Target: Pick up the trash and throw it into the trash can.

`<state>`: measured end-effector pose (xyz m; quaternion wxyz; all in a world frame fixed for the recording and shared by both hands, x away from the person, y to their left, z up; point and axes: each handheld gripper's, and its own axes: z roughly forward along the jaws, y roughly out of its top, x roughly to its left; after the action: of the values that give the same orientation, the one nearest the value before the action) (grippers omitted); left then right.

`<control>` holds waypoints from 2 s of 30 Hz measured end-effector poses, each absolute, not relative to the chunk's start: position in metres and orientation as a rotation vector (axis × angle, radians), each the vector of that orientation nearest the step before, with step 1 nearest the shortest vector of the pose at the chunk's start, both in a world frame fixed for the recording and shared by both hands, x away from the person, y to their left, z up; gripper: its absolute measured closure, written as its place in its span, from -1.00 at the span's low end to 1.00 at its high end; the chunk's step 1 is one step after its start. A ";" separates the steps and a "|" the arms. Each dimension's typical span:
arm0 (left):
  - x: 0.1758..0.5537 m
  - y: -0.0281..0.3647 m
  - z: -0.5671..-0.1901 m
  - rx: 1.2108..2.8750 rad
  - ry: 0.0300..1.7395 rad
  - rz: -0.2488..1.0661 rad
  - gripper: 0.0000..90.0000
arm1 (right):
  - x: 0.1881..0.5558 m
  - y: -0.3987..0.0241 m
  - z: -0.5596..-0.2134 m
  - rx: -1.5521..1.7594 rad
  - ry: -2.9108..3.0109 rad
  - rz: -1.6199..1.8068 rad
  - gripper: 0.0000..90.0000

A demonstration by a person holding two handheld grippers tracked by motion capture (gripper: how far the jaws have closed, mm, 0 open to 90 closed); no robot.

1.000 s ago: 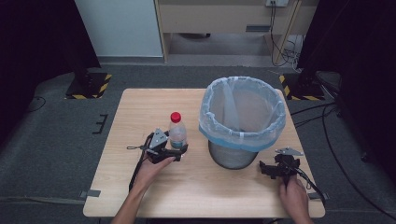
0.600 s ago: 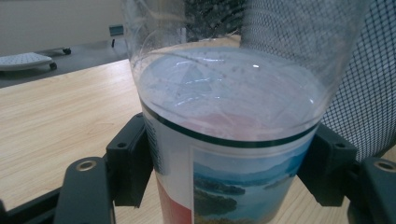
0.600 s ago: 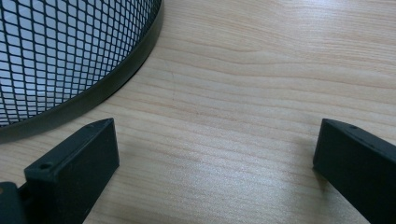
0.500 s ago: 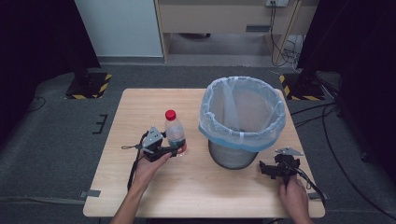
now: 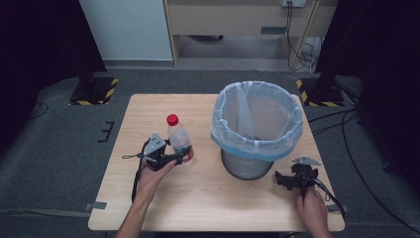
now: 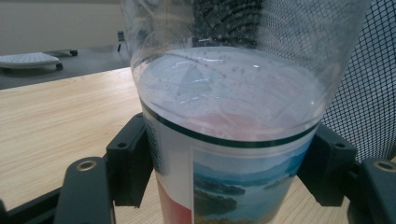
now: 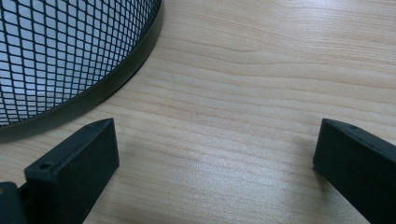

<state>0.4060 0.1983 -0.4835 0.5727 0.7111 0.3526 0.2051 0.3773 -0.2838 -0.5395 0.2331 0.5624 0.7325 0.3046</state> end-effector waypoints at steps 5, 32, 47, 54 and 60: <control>0.404 0.206 -0.480 1.664 0.828 0.476 -0.36 | 0.377 -0.284 -0.540 1.545 2.012 0.837 -0.99; 0.432 0.187 -0.406 1.720 0.743 0.511 -0.36 | 0.377 -0.284 -0.540 1.545 2.012 0.837 -0.99; 0.436 0.168 -0.367 1.716 0.678 0.535 -0.36 | 0.377 -0.284 -0.540 1.545 2.012 0.837 -0.99; 0.439 0.169 -0.362 1.706 0.682 0.526 -0.36 | 0.377 -0.284 -0.540 1.545 2.012 0.836 -0.99; 0.444 0.172 -0.357 1.701 0.701 0.533 -0.36 | 0.377 -0.284 -0.540 1.545 2.012 0.837 -0.99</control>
<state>0.4441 0.1722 -0.3568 0.5754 0.7264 0.2991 0.2276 0.3773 -0.2837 -0.5395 0.2330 0.5625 0.7325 0.3045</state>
